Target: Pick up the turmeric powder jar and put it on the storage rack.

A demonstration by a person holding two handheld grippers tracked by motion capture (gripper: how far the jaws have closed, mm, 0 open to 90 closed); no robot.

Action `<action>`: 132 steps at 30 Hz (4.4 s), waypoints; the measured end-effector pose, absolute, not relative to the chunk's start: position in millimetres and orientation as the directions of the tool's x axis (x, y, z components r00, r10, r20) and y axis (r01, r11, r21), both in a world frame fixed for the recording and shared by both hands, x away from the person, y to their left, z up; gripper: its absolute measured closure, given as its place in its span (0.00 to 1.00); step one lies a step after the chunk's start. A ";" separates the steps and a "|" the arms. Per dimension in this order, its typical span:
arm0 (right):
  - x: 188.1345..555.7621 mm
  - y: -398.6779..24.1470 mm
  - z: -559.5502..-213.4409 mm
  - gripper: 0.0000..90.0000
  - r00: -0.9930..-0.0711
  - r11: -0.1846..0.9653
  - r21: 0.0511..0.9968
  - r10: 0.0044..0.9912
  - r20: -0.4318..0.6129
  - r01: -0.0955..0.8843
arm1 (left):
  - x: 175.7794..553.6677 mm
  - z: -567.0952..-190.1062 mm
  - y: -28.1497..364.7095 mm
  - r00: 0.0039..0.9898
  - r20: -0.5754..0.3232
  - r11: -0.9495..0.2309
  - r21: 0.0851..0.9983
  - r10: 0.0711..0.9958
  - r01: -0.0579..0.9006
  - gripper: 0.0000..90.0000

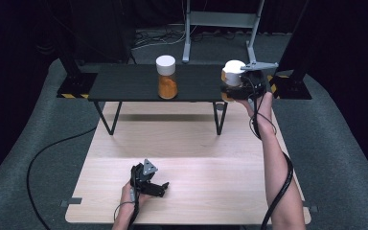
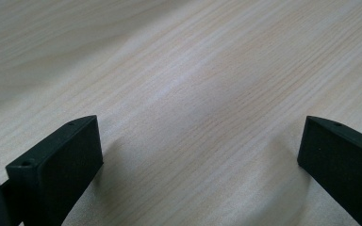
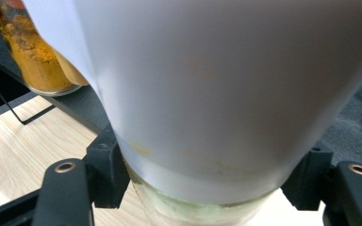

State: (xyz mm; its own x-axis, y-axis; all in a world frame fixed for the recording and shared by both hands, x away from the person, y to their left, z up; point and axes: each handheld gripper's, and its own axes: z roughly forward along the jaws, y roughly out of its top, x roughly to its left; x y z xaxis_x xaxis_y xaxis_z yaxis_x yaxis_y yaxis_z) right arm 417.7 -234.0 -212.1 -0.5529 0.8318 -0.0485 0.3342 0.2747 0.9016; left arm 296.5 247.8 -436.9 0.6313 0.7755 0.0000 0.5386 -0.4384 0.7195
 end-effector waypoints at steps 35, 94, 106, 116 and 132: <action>454.0 -220.4 -214.4 0.33 -0.541 0.259 0.883 0.841 -0.007 0.391 | 296.5 -436.8 247.8 0.631 0.000 -0.438 0.719 0.776 0.539 0.00; 334.6 -260.6 -318.9 0.03 -0.535 0.296 0.837 0.845 -0.005 0.460 | 295.3 -436.8 248.0 0.633 0.001 -0.440 0.719 0.774 0.538 0.00; 274.3 -265.5 -405.7 0.02 -0.471 0.224 0.805 0.879 0.077 0.550 | 295.2 -437.0 248.0 0.634 0.002 -0.441 0.720 0.773 0.535 0.00; 245.6 -253.8 -430.8 0.01 -0.445 0.249 0.771 0.894 0.049 0.586 | 295.2 -437.0 248.0 0.635 0.001 -0.441 0.720 0.773 0.535 0.00; 248.7 -258.6 -437.4 0.00 -0.451 0.243 0.755 0.889 0.078 0.609 | 295.3 -437.1 248.1 0.636 0.001 -0.442 0.720 0.771 0.535 0.00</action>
